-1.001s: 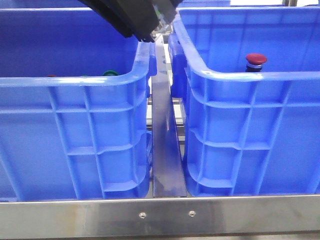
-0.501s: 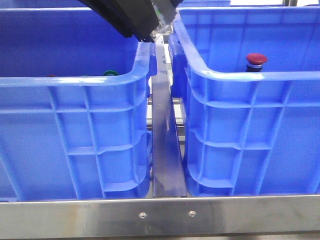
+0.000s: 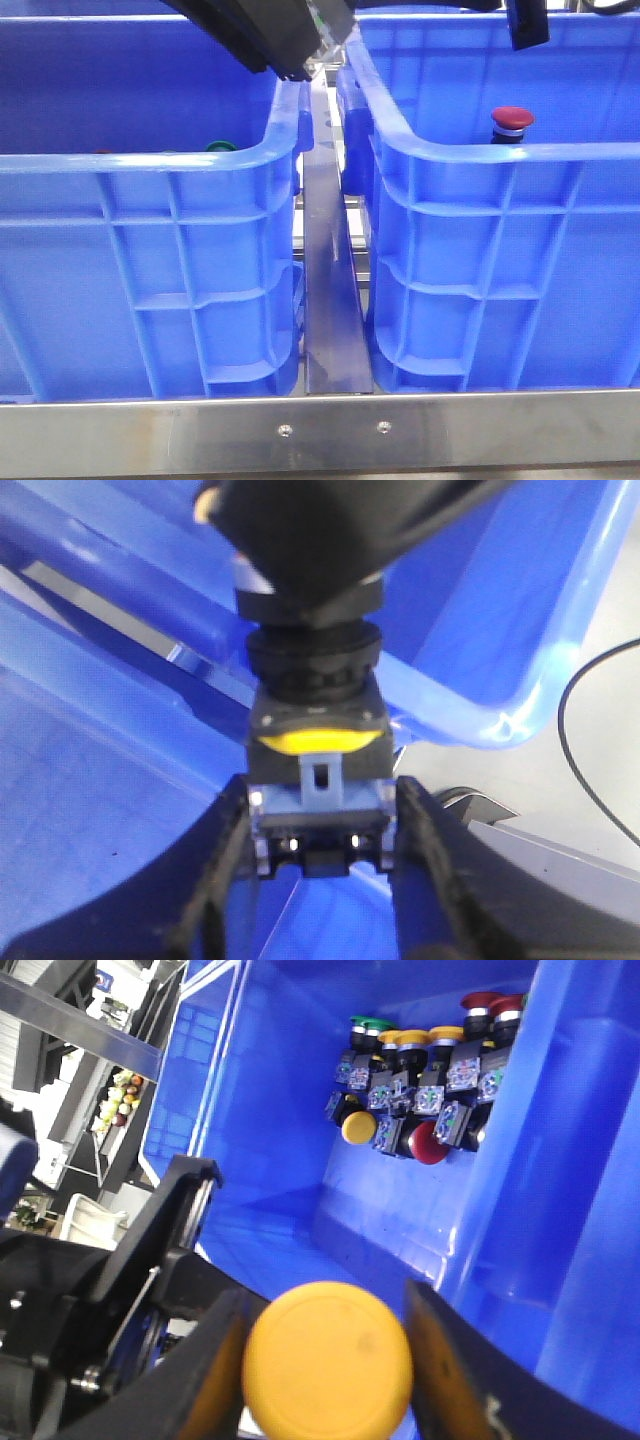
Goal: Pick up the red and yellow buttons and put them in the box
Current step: 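Carry the yellow button with the right gripper and release it in the bin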
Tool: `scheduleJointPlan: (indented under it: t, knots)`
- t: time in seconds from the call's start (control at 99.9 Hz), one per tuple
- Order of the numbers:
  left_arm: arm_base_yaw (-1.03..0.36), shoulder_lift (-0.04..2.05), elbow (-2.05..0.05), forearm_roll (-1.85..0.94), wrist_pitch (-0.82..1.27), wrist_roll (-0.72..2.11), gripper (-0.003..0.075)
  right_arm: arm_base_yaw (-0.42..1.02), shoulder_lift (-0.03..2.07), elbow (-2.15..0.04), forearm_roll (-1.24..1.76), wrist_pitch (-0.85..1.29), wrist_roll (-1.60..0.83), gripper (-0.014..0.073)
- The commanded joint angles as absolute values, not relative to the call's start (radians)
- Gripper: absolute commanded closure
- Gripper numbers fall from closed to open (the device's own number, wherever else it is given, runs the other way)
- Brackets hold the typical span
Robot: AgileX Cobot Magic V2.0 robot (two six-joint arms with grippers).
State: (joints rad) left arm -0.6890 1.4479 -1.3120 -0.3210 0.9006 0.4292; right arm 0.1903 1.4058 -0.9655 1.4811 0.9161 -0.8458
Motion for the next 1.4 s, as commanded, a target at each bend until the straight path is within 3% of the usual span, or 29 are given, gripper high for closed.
scheduleJointPlan:
  t: [0.0,0.07,0.22,0.29,0.551,0.821,1.121,1.392]
  knots:
    - [-0.699,1.418,-1.338,-0.361,0.86,0.432,0.0567,0.189,1.378,-0.998,1.553,0.968,-0.849,0.0419]
    - [-0.699,1.418,-1.338,-0.37,0.863,0.432,0.0495,0.189,1.378,-0.998,1.555,0.969,-0.849,0.0421]
    - [-0.699,1.418,-1.338,-0.377,0.87,0.432,0.0246,0.177,1.372,-0.998,1.556,0.957,-0.851,0.0421]
    - [-0.699,1.418,-1.338,-0.377,0.874,0.432,0.0192,0.14,1.357,-0.998,1.556,0.93,-0.883,0.0421]
    - [-0.699,1.418,-1.338,-0.377,0.876,0.432,0.0229,-0.061,1.229,-0.996,1.523,0.711,-1.187,0.0421]
    - [-0.699,1.418,-1.338,-0.377,0.876,0.432,0.0228,-0.092,1.186,-0.929,1.485,0.352,-1.47,0.0421]
    - [-0.699,1.418,-1.338,-0.388,0.876,0.432,0.0228,-0.092,1.323,-0.919,1.501,0.152,-1.529,0.0421]
    - [-0.699,1.418,-1.338,-0.394,0.876,0.432,0.0228,-0.092,1.521,-1.043,1.501,0.067,-1.529,0.0421]
